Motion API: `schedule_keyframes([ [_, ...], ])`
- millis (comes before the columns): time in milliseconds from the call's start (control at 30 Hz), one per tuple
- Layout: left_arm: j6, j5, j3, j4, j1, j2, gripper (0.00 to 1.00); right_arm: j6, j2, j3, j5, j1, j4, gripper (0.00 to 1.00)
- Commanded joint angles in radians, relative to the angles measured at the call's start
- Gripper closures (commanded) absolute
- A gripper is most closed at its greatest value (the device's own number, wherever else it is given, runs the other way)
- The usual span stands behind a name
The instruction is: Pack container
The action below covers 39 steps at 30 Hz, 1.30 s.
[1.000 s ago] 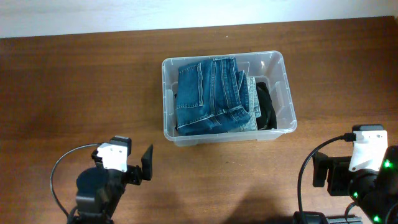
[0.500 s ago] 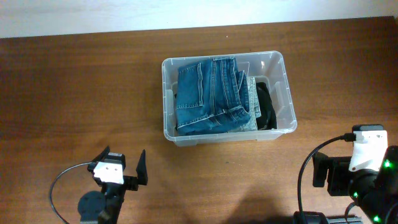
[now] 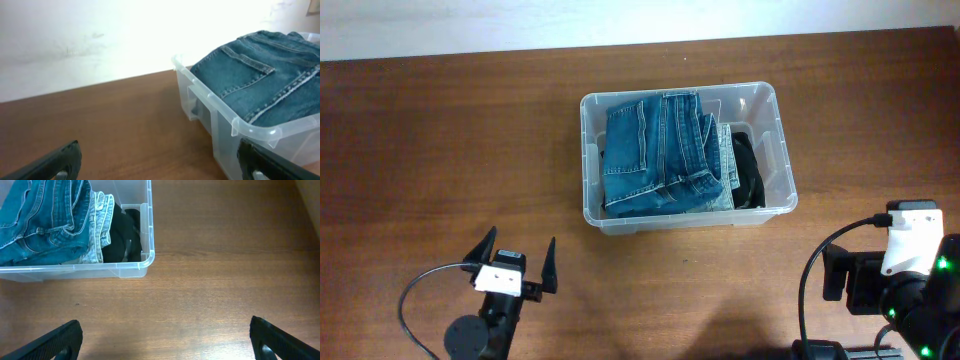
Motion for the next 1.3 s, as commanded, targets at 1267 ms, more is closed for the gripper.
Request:
schedule_keyframes([
  [1267, 0.020, 0.008, -0.043, 0.045, 0.006, -0.010, 0.01, 0.001, -0.006, 0.010, 0.012, 0.008, 0.003, 0.02],
])
